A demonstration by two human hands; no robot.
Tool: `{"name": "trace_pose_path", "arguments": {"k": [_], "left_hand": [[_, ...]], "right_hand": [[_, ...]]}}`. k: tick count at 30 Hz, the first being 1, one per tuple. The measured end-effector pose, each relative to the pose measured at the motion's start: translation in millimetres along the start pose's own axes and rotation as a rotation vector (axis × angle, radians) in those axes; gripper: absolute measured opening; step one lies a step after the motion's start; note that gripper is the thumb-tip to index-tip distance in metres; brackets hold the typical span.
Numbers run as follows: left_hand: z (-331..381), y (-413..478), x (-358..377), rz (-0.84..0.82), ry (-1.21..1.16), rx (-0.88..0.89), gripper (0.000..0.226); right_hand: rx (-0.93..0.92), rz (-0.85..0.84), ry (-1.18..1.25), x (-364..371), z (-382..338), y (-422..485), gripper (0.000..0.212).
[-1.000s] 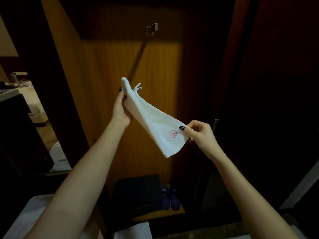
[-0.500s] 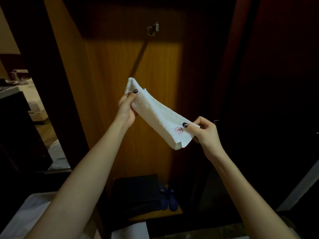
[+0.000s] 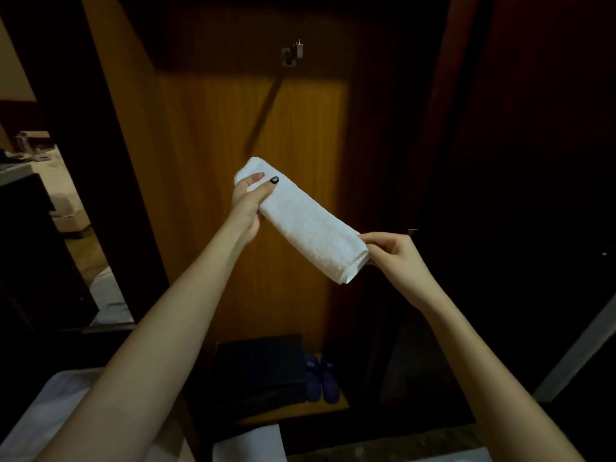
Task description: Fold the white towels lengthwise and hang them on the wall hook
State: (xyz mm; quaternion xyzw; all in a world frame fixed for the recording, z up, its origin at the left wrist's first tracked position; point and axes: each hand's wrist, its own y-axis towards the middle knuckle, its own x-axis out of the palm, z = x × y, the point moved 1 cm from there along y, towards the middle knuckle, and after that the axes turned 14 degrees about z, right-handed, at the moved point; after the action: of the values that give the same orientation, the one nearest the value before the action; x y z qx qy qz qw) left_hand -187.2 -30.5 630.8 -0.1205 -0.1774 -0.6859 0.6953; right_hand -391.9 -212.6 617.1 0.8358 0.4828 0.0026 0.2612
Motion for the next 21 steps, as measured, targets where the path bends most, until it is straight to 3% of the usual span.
{"name": "trace_pose_path", "arguments": {"k": [1,4,5,9,15,21], "left_hand": [[0,0,0,0.004,0.007,0.011,0.041],[2,1,3,0.025,-0.041,0.022,0.043],[2,1,4,0.029,-0.055,0.024,0.043],[4,1,8,0.008,-0.003,0.039,0.045],[5,1,3,0.032,-0.055,0.054,0.028],[4,0,-2,0.048,-0.157,-0.031,0.052]], "right_hand": [[0.019,-0.001,0.013,0,-2,0,0.023],[0.085,-0.020,-0.085,3,-7,2,0.083],[0.076,-0.039,-0.148,5,-7,1,0.085],[0.056,0.025,-0.295,12,2,0,0.037],[0.114,0.158,-0.203,6,16,7,0.034],[0.159,0.303,-0.043,-3,33,26,0.006]]}}
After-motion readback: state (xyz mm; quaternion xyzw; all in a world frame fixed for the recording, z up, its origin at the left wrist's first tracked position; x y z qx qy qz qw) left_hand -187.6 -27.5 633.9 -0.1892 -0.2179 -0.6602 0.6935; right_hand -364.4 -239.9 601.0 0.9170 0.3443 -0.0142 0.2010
